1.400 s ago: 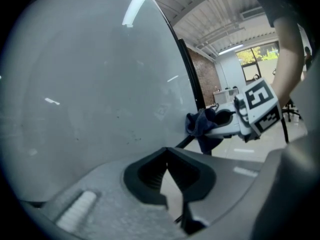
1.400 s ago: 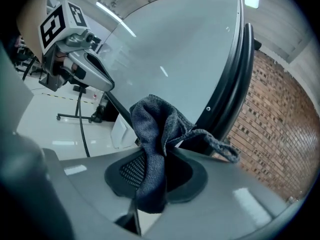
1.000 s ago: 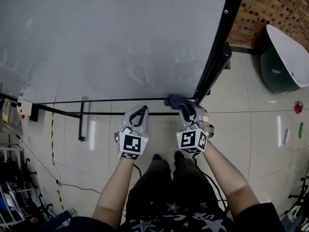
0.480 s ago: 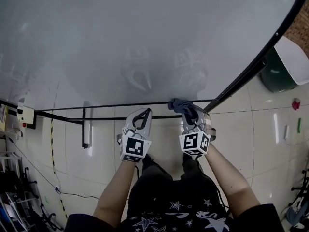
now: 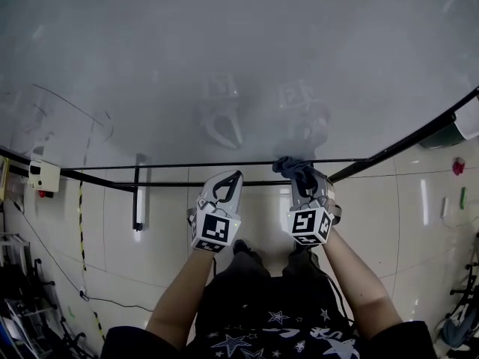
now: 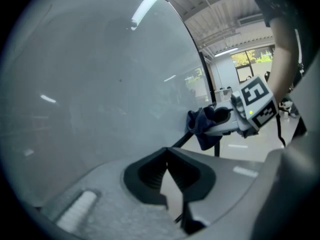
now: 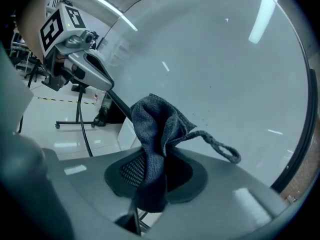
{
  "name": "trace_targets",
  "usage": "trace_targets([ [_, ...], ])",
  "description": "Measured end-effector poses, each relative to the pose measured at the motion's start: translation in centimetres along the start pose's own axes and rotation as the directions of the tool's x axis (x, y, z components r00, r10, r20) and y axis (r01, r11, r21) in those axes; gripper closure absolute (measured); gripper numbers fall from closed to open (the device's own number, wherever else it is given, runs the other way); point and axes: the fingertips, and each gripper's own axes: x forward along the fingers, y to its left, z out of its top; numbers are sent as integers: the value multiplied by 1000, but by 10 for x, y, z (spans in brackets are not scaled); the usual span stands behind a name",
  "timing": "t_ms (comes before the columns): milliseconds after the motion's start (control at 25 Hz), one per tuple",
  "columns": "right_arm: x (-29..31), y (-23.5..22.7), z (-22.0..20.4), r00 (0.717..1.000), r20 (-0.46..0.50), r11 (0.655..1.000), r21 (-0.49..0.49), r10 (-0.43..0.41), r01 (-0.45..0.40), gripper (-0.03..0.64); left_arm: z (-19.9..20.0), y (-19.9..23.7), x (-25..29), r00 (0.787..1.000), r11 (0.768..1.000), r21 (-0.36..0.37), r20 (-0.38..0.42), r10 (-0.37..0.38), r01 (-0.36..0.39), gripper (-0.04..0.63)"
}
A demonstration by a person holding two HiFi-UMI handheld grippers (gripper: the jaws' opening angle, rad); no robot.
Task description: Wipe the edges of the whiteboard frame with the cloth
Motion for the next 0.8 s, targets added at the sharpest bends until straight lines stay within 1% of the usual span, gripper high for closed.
trace_targets([
  [80,-2,0,3,1000,-2,1000,2,-9,9,537,1,2,-3,1000,1000,0,6,-1,1,592],
  [400,6,29,33,1000,-1,1000,-13,-12,12,537,-12,26,-26,1000,1000,-15,21,-3,3,592],
  [560,8,40,44,1000,-7,1000,0,-16,16,537,-15,32,-34,1000,1000,-27,24,-8,9,592],
  [800,20,68,67,1000,6,1000,8,23,-23,537,-32,55,-45,1000,999,-42,7,15,-15,592],
])
